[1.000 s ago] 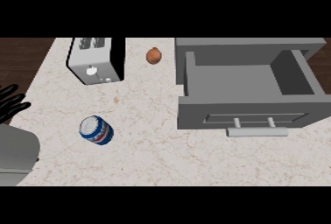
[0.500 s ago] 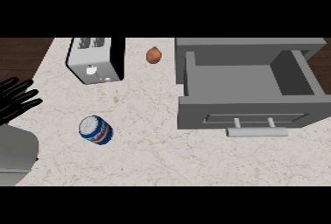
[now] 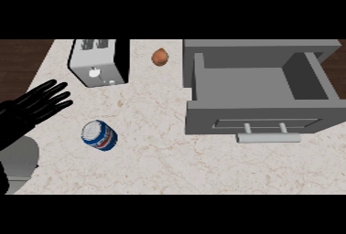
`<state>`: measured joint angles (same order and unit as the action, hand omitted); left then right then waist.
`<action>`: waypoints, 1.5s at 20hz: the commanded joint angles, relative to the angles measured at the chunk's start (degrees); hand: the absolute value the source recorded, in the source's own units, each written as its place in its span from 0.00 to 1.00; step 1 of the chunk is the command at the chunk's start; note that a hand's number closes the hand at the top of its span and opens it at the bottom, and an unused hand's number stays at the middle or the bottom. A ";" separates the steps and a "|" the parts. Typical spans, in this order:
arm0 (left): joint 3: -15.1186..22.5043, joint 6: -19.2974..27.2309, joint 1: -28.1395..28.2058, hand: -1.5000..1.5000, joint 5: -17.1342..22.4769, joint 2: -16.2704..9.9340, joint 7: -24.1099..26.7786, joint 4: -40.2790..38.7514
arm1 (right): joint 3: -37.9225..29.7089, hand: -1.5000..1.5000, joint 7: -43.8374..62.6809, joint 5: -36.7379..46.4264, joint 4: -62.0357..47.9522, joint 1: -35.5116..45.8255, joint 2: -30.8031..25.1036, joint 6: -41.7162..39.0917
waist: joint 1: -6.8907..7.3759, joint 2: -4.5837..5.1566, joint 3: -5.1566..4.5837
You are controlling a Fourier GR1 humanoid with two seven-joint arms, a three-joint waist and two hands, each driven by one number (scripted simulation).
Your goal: Pick up the can, place it into the drawer and close the drawer
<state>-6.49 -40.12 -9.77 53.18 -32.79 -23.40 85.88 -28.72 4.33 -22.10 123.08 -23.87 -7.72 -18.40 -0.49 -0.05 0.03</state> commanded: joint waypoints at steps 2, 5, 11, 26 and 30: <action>0.83 -3.15 2.93 0.00 -10.59 5.88 4.90 -2.25 | -2.55 0.00 -2.25 -1.32 -0.56 -3.04 1.66 -4.21 | 0.02 0.00 -0.05; -0.01 -3.53 -1.89 0.00 -14.97 7.04 6.61 -7.11 | -0.40 0.00 1.50 1.84 2.87 -0.32 3.11 -1.38 | 0.03 0.08 -0.06; 0.31 -2.68 -0.36 0.00 -26.50 12.90 15.33 -11.38 | -9.16 0.00 3.22 -8.69 1.00 -2.56 -1.32 -6.00 | -0.34 0.05 -0.07; -3.50 -5.36 -12.03 0.00 -46.74 9.90 41.47 -43.58 | -8.13 0.00 2.76 -3.45 0.09 0.10 3.82 -9.42 | -0.43 0.21 -0.09; -2.62 -4.61 -13.73 0.00 -50.43 9.84 45.83 -49.34 | -10.62 0.00 3.11 -4.54 0.80 -0.71 3.39 -11.20 | -0.39 0.17 -0.09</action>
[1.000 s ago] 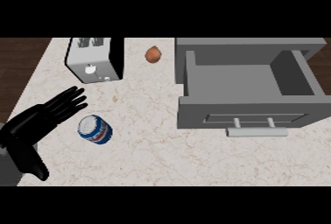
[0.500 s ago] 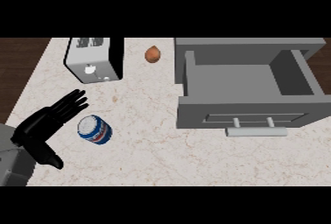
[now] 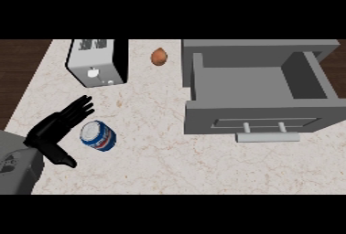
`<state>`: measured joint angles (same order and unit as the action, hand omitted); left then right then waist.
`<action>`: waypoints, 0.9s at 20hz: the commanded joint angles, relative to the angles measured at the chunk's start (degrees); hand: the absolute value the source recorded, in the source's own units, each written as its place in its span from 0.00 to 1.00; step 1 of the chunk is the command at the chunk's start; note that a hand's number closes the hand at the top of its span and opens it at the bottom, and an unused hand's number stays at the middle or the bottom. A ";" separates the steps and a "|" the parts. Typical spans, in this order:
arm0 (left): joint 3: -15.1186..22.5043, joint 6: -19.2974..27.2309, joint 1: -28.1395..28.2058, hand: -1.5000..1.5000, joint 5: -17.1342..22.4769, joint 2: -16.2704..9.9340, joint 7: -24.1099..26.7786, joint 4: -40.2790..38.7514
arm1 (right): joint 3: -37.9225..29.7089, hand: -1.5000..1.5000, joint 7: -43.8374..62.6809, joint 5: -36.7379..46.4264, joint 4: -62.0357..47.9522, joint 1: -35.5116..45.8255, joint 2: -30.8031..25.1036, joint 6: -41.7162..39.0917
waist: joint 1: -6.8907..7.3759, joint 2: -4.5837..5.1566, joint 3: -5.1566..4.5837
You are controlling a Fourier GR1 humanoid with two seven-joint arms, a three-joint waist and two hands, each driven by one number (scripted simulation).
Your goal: Pick up the can, place it into the drawer and close the drawer
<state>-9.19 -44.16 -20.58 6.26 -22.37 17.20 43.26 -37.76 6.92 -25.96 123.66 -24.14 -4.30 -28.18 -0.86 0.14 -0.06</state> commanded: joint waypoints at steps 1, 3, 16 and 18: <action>1.44 -0.10 -0.22 0.00 -5.09 0.44 7.89 -6.08 | -1.70 0.00 -0.23 -1.06 2.57 -2.68 2.27 -1.89 | -0.08 -0.04 0.00; 1.36 -1.39 -4.73 0.00 -7.38 -2.07 11.20 -13.13 | -2.45 0.00 0.51 -1.38 -0.42 1.13 -0.64 -0.99 | -0.29 0.12 -0.04; 3.40 1.84 -7.21 0.00 -10.91 2.54 19.09 -25.27 | -3.61 0.00 5.37 -5.02 1.80 1.35 -1.18 -0.82 | -0.76 0.34 -0.12; 3.22 2.33 -8.56 0.00 -10.55 3.68 18.55 -25.55 | -1.88 0.00 6.11 -3.32 6.05 0.91 2.06 0.77 | -0.68 0.28 -0.11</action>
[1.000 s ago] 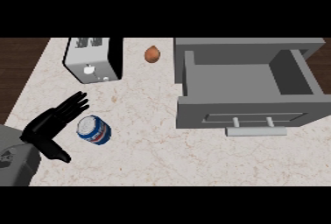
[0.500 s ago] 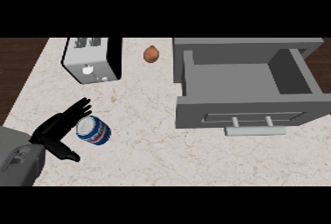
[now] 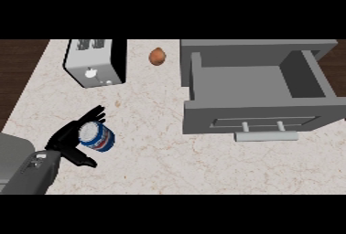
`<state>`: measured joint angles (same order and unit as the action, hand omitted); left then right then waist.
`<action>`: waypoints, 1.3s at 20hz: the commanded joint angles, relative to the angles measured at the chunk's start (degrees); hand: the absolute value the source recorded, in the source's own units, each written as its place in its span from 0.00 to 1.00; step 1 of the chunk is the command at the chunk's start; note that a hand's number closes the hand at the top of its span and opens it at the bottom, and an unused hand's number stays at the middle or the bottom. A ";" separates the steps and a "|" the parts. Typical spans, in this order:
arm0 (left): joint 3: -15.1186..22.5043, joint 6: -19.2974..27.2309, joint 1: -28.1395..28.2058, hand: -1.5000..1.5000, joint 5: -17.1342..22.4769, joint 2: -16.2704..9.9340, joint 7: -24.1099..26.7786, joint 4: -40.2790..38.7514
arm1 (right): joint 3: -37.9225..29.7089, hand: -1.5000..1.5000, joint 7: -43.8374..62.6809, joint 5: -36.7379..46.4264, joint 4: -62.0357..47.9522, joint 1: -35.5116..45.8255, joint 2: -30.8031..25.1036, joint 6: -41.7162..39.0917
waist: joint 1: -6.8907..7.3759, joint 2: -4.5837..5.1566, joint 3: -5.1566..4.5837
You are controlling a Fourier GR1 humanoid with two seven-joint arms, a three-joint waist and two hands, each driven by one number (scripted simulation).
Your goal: Pick up the can, place it into the drawer and close the drawer
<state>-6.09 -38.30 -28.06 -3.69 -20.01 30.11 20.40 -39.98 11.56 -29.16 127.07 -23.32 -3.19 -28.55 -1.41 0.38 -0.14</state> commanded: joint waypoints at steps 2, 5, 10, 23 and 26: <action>-1.00 -6.32 -0.43 0.00 0.92 0.46 5.31 -4.15 | 0.45 0.00 2.41 -0.11 2.45 0.54 0.38 1.30 | 0.05 0.05 -0.03; -2.39 -5.29 -4.17 0.00 2.17 2.01 2.59 -6.88 | 0.55 0.00 -1.05 0.34 0.33 -1.25 2.29 -2.66 | -0.62 0.13 -0.03; -0.87 -10.41 -4.54 1.00 2.37 3.71 -0.82 -4.91 | -1.53 0.00 0.06 -1.94 -1.08 -1.77 0.93 -3.30 | 0.25 -0.20 0.07; -7.93 0.34 -2.81 1.00 12.42 9.37 -3.31 4.94 | -2.91 0.00 2.06 -2.94 2.05 -3.04 2.24 -1.79 | 1.82 -0.82 0.16; -14.82 16.40 -2.95 1.00 16.85 11.47 -2.63 4.89 | -2.68 0.00 1.90 -1.75 2.35 -3.19 3.04 -1.49 | 2.80 -1.03 0.24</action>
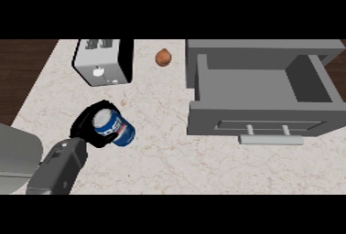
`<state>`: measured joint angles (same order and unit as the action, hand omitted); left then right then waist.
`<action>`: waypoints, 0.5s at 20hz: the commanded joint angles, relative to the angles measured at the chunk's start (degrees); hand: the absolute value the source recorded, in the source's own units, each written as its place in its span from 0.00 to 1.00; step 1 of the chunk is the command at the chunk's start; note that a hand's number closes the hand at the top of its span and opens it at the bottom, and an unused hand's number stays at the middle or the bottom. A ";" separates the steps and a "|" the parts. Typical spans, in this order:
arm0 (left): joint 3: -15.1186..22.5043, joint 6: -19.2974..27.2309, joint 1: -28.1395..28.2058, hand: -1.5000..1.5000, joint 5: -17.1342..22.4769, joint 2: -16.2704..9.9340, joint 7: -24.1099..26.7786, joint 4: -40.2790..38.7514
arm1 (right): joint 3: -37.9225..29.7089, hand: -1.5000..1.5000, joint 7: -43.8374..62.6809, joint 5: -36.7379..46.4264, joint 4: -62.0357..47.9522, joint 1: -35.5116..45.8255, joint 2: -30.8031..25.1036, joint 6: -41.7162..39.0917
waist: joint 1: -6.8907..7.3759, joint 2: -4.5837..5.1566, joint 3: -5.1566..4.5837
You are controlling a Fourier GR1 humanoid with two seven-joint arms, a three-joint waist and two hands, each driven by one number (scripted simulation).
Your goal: Pick up the can, place it into the drawer and close the drawer
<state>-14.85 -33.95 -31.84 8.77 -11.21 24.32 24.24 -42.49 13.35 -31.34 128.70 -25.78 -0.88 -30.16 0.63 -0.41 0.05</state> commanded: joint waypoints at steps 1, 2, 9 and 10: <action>-6.08 14.38 0.71 1.00 4.39 3.68 3.84 2.80 | -0.81 0.00 0.73 -0.06 1.00 0.18 -0.52 1.08 | 0.86 -0.28 0.06; -6.06 16.29 1.17 1.00 4.80 5.05 2.75 4.31 | -0.84 0.00 0.14 -0.24 0.54 -0.76 0.07 -0.15 | 0.69 -0.43 0.12; -0.95 26.11 4.24 1.00 4.38 11.03 -5.81 26.34 | -0.35 0.00 4.44 -2.84 5.87 -1.86 -0.18 3.59 | 0.61 -0.35 0.04; 3.59 28.21 4.51 1.00 6.04 11.08 -4.96 28.14 | -1.24 0.00 3.06 -2.76 2.43 -1.13 -1.58 2.45 | 0.61 -0.58 0.08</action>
<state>-16.04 -11.76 -28.84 13.30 -1.96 21.90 43.08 -42.75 14.89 -32.88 131.35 -27.25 -0.93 -28.36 1.08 -0.79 0.11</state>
